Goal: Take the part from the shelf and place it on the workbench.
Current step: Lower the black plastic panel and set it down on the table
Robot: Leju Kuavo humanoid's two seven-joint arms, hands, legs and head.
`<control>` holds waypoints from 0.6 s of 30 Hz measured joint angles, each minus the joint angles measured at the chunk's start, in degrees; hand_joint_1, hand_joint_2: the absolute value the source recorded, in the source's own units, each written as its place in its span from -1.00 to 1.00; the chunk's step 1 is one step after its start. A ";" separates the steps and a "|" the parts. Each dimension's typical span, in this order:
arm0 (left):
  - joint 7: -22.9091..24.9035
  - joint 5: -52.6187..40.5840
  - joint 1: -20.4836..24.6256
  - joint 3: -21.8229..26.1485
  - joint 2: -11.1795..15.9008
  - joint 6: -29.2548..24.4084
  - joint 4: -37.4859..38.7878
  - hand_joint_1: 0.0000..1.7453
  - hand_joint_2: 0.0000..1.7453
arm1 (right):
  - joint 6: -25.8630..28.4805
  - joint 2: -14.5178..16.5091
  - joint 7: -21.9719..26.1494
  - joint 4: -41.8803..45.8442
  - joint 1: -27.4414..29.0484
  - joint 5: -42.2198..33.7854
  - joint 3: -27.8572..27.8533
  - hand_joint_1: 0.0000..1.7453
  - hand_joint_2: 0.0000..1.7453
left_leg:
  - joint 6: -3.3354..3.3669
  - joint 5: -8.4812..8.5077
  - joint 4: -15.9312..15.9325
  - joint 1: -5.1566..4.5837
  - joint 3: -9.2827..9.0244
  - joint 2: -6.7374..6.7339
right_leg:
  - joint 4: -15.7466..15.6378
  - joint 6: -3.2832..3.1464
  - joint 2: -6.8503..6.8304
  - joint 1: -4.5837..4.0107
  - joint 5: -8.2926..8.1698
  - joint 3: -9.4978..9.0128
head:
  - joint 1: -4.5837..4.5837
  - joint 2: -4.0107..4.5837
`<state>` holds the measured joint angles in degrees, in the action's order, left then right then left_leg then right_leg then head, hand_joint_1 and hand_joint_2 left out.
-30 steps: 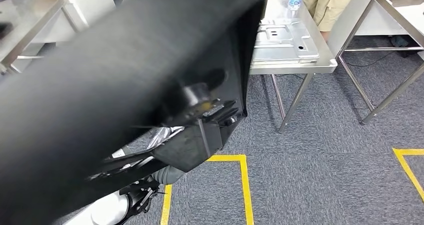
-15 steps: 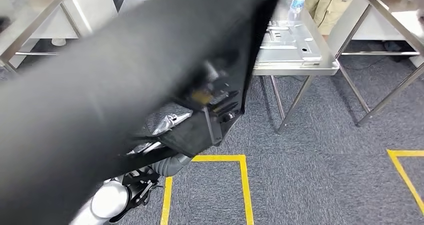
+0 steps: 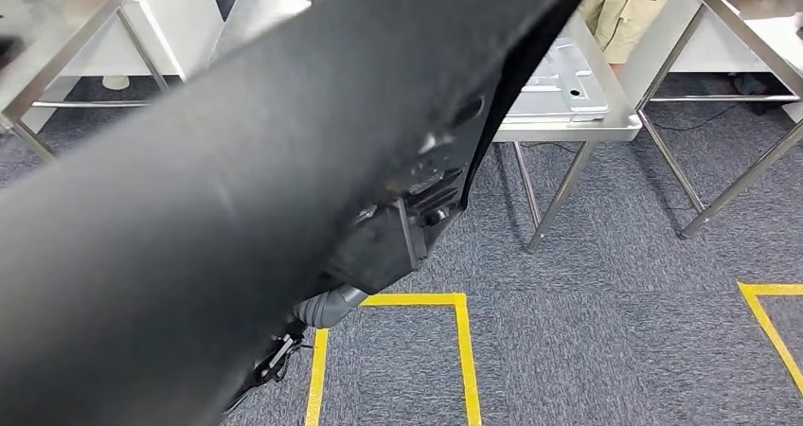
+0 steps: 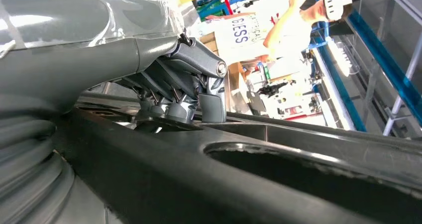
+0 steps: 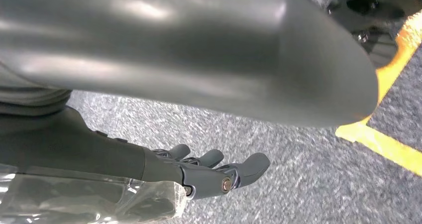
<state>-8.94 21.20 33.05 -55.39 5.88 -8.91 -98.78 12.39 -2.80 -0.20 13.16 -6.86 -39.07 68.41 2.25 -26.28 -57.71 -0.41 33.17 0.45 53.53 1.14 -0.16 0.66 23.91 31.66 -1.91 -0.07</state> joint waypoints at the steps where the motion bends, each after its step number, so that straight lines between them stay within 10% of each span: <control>1: 0.00 0.02 0.02 -0.01 0.01 0.01 0.01 1.00 1.00 | 0.00 0.03 0.00 0.00 -0.03 0.02 0.00 -1.00 -1.00 | -0.34 -1.72 -3.22 0.25 1.48 -0.02 | -0.07 -0.12 -0.04 0.13 -0.06 -0.05 | 0.11 0.00; 3: 0.00 0.18 -0.09 -0.04 0.02 0.02 0.09 1.00 1.00 | 0.00 -0.02 -0.01 0.00 -0.01 0.04 0.00 -1.00 -1.00 | -1.05 -5.17 -11.67 0.82 5.46 -0.05 | -0.05 -0.20 -0.05 0.19 -0.06 -0.01 | 0.29 0.00; 5: 0.00 0.34 -0.24 -0.10 0.02 0.03 0.22 1.00 1.00 | 0.00 0.01 -0.02 0.00 0.04 0.07 0.01 -1.00 -1.00 | -1.65 -5.10 -14.33 1.35 6.85 -0.07 | 0.01 -0.10 -0.02 0.35 -0.02 -0.02 | 0.32 0.00; 10: -0.01 0.38 -0.09 -0.15 -0.02 0.04 0.30 1.00 1.00 | 0.00 -0.06 -0.02 0.00 -0.01 0.10 0.00 -1.00 -1.00 | -2.01 1.82 1.96 1.83 -0.87 0.07 | 0.60 1.39 0.19 0.65 0.48 0.00 | 0.48 0.00; 14: -0.01 0.54 -0.08 -0.17 -0.07 0.05 0.33 1.00 1.00 | -0.01 -0.09 -0.04 -0.01 0.00 0.10 0.00 -1.00 -1.00 | -0.03 1.91 2.38 1.48 -0.85 0.28 | 1.34 2.53 0.22 0.95 1.07 0.48 | 0.51 0.00; 18: -0.07 0.73 -0.03 -0.23 -0.11 0.05 0.37 1.00 1.00 | -0.03 -0.03 -0.03 0.00 0.04 0.09 0.02 -1.00 -1.00 | 0.99 1.96 2.51 1.25 -0.94 0.07 | 14.40 2.81 0.19 0.94 7.56 6.53 | 0.45 0.00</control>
<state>-9.01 21.93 33.02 -55.62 5.77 -8.85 -98.41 12.37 -2.82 -0.22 13.16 -6.81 -38.98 68.43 3.24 -24.32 -55.20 0.85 32.23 0.53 67.93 3.95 0.03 1.61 31.47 38.19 -1.46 -0.07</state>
